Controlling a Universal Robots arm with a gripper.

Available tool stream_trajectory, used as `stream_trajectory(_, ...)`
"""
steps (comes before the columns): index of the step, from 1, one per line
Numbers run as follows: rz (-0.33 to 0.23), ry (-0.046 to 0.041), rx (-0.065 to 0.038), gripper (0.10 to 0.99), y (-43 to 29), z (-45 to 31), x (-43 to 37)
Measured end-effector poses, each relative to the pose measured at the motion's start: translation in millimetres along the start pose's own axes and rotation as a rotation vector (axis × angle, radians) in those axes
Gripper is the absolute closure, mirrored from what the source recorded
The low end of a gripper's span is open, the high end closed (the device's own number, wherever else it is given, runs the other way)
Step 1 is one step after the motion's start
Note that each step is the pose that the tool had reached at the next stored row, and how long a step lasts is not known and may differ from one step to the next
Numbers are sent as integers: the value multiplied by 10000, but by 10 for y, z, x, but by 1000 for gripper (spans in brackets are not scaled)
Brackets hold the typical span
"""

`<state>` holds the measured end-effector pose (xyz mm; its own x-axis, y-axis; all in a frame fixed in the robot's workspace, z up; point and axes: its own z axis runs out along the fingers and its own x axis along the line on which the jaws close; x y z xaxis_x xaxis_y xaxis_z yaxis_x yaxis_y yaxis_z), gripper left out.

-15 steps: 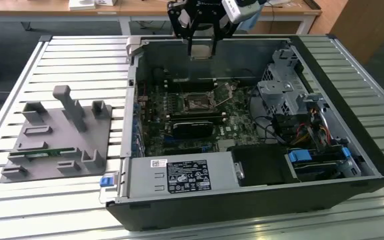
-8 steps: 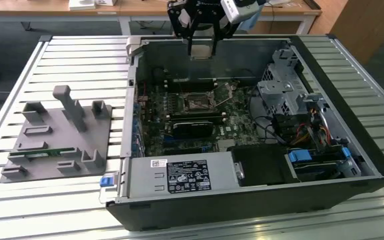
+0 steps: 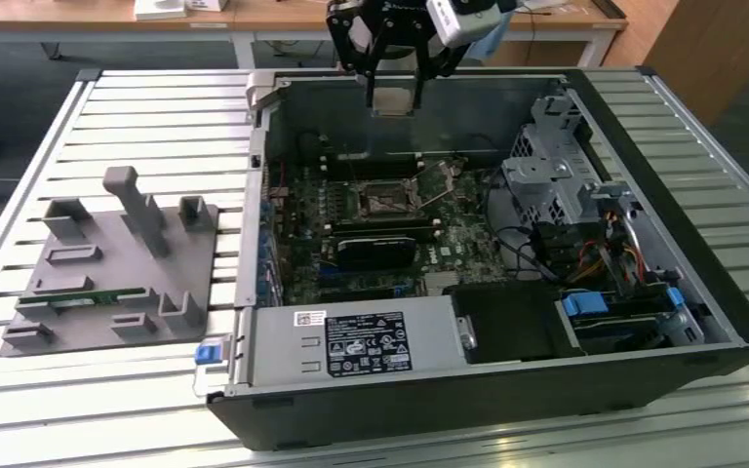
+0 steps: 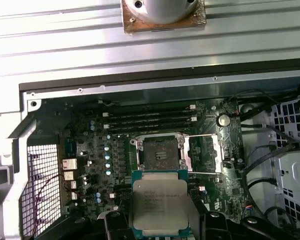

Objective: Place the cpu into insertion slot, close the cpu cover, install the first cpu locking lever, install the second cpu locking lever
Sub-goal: 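Place the cpu into insertion slot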

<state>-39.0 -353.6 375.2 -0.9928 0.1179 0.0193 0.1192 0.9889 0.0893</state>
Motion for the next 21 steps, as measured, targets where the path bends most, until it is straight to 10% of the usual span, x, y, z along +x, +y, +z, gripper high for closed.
stream_trajectory(21, 3029, -275, -24, 561, 0, 10, 0)
